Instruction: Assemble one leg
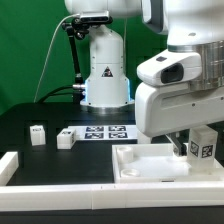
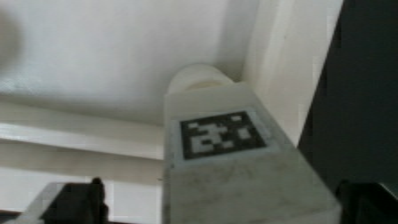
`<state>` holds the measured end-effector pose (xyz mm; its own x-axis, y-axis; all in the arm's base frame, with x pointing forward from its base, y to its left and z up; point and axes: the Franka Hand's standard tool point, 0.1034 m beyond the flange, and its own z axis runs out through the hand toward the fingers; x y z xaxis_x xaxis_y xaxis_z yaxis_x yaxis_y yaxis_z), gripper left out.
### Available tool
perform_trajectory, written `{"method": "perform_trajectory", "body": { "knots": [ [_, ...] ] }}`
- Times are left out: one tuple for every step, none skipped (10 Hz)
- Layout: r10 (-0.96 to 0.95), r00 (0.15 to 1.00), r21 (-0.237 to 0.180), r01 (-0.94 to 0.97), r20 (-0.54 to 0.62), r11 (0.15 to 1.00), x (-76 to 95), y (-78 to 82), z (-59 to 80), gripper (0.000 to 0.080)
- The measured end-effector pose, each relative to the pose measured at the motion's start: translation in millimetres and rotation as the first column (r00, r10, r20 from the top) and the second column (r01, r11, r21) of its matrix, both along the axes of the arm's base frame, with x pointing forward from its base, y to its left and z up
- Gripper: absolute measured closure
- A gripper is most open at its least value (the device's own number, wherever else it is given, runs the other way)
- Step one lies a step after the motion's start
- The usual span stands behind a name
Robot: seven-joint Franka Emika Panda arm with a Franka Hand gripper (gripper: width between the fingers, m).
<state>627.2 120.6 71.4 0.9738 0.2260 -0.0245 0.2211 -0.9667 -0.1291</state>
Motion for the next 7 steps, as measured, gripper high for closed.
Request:
{"method": "perform_trajectory", "body": {
  "knots": [
    [0.0, 1.0, 0.0, 0.0, 0.0, 1.0, 0.0, -0.1, 0.0, 0.0268],
    [0.0, 1.0, 0.0, 0.0, 0.0, 1.0, 0.0, -0.1, 0.0, 0.0416],
    [-0.001, 1.0, -0.001, 0.001, 0.0, 1.0, 0.2, -1.0, -0.1, 0.0416],
    [-0.003, 1.0, -0.001, 0.003, 0.0, 1.0, 0.2, -0.9, -0.1, 0.0509],
    [-0.021, 1.0, -0.002, 0.021, -0.002, 1.0, 0.3, -1.3, -0.1, 0.0509],
    [-0.07, 0.997, -0.002, 0.07, -0.009, 0.998, 0.3, -1.8, -0.2, 0.0509],
    [-0.194, 0.981, -0.007, 0.194, -0.024, 0.981, 0.5, -3.6, -0.3, 0.0509]
  ]
}}
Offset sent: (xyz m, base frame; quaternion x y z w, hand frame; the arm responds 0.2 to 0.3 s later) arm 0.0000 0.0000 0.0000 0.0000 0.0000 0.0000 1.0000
